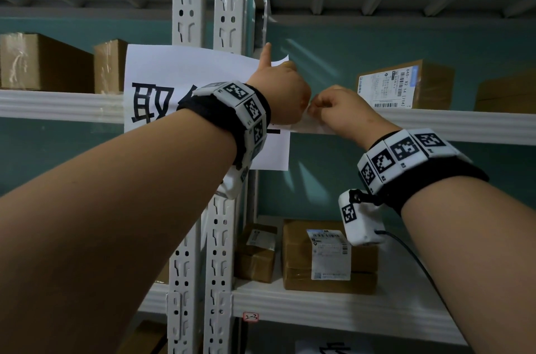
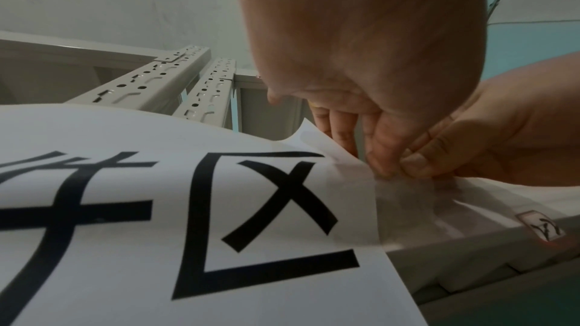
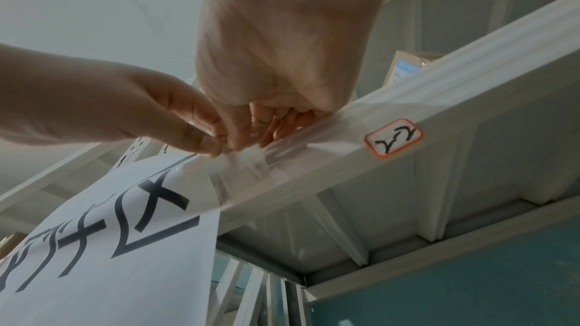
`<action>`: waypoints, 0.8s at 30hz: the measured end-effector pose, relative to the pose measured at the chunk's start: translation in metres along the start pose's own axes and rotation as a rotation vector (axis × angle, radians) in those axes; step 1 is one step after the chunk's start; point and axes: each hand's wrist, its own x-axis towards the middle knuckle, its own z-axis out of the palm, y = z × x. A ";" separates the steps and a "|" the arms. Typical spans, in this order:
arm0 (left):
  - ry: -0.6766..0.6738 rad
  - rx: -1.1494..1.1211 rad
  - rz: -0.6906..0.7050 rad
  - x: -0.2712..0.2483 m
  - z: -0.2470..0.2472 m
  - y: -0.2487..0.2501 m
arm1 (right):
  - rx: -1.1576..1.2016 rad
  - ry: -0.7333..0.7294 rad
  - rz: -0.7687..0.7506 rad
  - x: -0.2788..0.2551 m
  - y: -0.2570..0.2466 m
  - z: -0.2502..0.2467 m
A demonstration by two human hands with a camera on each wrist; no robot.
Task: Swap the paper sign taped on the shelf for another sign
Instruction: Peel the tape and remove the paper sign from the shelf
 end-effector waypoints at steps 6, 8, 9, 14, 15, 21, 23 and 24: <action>0.000 0.029 0.030 0.004 0.000 -0.001 | 0.050 -0.030 0.032 -0.002 -0.003 -0.004; 0.010 0.030 0.046 0.004 -0.002 -0.004 | 0.186 -0.057 0.074 -0.004 -0.006 -0.006; 0.015 0.018 0.048 0.004 -0.003 -0.005 | 0.290 -0.072 0.111 -0.005 -0.007 -0.008; 0.086 -0.017 0.080 -0.001 0.000 -0.007 | 0.375 -0.067 0.136 -0.005 -0.009 -0.009; 0.112 -0.021 0.077 -0.002 0.003 -0.007 | 0.374 -0.068 0.132 -0.005 -0.010 -0.009; 0.342 0.030 0.106 -0.012 0.016 -0.007 | 0.332 -0.026 0.113 -0.009 -0.012 -0.009; 0.407 0.005 0.115 -0.017 0.021 -0.008 | 0.345 0.008 0.116 -0.010 -0.011 -0.007; 0.438 -0.006 0.114 -0.019 0.023 -0.009 | 0.364 0.022 0.122 -0.011 -0.011 -0.005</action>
